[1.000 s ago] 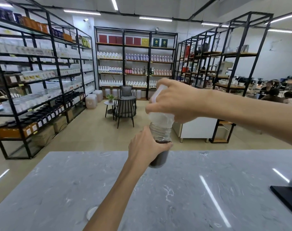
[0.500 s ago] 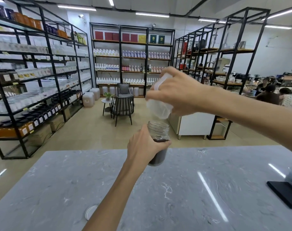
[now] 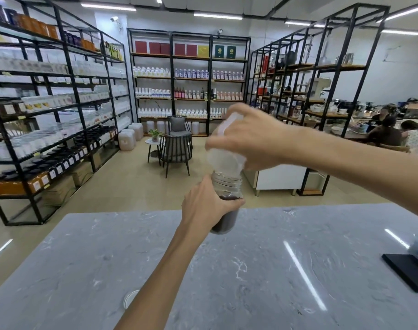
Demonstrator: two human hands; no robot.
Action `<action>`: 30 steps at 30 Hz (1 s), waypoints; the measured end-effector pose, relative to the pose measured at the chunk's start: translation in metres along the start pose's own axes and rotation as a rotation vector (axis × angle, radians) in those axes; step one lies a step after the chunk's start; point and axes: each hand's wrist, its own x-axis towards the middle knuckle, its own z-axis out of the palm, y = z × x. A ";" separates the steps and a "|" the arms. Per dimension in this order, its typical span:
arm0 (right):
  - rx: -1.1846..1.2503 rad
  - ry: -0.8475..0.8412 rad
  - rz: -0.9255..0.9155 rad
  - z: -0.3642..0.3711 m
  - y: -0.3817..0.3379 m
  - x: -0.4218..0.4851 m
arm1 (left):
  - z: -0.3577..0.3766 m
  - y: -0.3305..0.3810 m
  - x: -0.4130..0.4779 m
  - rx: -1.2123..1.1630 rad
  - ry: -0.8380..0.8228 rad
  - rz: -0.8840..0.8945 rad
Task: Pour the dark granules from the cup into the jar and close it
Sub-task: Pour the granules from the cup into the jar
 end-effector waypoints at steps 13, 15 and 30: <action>0.040 0.060 0.053 0.000 -0.001 0.002 | -0.008 -0.001 -0.005 -0.013 0.010 -0.016; 0.019 0.037 0.012 0.000 -0.001 0.003 | -0.010 -0.002 -0.005 -0.010 0.015 -0.020; 0.079 0.059 0.019 0.006 -0.021 0.001 | -0.005 -0.022 -0.013 0.008 -0.004 -0.034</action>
